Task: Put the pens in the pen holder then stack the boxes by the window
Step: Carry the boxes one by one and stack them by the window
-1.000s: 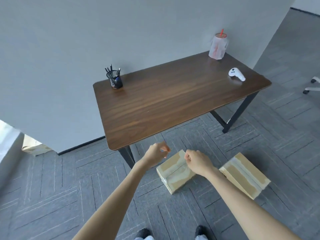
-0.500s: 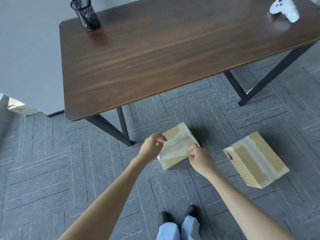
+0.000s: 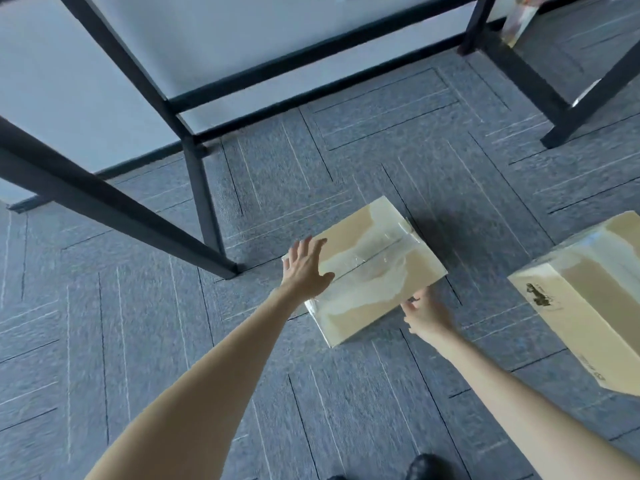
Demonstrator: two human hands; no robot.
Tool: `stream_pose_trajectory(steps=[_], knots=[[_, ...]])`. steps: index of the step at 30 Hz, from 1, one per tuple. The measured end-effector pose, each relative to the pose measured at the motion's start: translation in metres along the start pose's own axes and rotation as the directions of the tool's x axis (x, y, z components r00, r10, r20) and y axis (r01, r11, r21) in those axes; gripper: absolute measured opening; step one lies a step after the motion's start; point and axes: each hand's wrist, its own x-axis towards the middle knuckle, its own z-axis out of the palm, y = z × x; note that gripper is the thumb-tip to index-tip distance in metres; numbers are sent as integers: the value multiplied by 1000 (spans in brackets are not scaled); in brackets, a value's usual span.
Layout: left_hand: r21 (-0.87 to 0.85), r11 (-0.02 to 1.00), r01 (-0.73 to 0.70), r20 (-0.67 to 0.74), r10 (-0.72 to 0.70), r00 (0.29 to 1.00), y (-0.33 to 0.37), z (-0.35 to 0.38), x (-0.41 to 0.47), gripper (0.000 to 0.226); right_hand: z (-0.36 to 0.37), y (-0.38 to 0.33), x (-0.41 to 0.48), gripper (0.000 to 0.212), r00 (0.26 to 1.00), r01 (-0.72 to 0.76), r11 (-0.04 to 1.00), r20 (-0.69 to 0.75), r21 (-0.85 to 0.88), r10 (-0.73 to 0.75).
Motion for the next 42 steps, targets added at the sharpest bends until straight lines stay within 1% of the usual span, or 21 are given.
stream_pose_trajectory(steps=[2,5,7,9,11,13,14,16,18,20,21,23,25,26,28,29,31,34,37,40,42], knots=[[17,1000,16,8,-16,1000,-12,23,27,91,15,12,24,55,998,-68,978,1,197,69],[64,998,22,-7,-22,1000,-32,44,64,101,33,27,56,67,993,-109,942,-17,318,120],[51,998,48,-15,-47,999,-45,51,83,106,41,29,65,72,991,-74,946,-84,315,105],[55,996,76,-31,-74,997,-53,56,91,108,48,26,65,74,981,-20,973,-183,228,63],[40,995,94,-69,-91,993,-55,61,89,106,50,23,64,80,974,24,987,-226,157,12],[0,991,137,-72,-136,988,-58,66,76,102,47,22,66,84,980,57,986,-195,154,-26],[-18,987,159,-53,-160,986,-61,69,67,102,43,22,66,85,987,68,981,-154,181,-40],[-77,979,189,-6,-190,982,-69,74,52,97,34,22,65,87,996,80,948,-71,307,-62],[-201,958,205,65,-196,978,-77,79,38,89,28,25,62,88,997,71,904,-17,423,-70],[-380,905,193,117,-160,980,-80,82,28,86,28,29,59,90,999,4,878,29,478,-20],[-484,856,181,122,-139,983,-80,84,25,87,30,33,57,90,998,-39,871,65,490,9],[-640,745,190,151,-120,981,-81,93,24,101,43,40,48,89,985,-113,867,169,485,34],[-660,724,201,161,-125,979,-79,98,24,113,57,44,40,87,974,-122,878,224,462,17],[-632,749,198,148,-134,980,-81,101,26,115,64,45,38,92,976,-109,879,215,465,7],[-599,780,181,106,-146,984,-81,99,25,108,70,45,35,105,982,-102,872,191,478,10],[-591,787,180,94,-154,984,-81,98,24,105,69,45,33,107,984,-99,867,180,489,10],[-546,816,192,77,-179,981,-76,85,11,108,63,43,28,105,987,-86,864,162,497,4],[-601,768,221,94,-208,974,-67,64,-9,113,41,29,6,109,991,-60,857,135,511,-11],[-651,723,230,95,-223,970,-60,43,-35,105,16,9,-25,111,993,-47,854,120,518,-17],[-681,692,240,106,-232,967,-41,4,-70,102,-13,-16,-68,113,994,-48,850,109,525,-11],[-693,687,219,93,-215,972,-25,-28,-100,100,-35,-34,-101,109,996,-27,834,90,551,-27]])
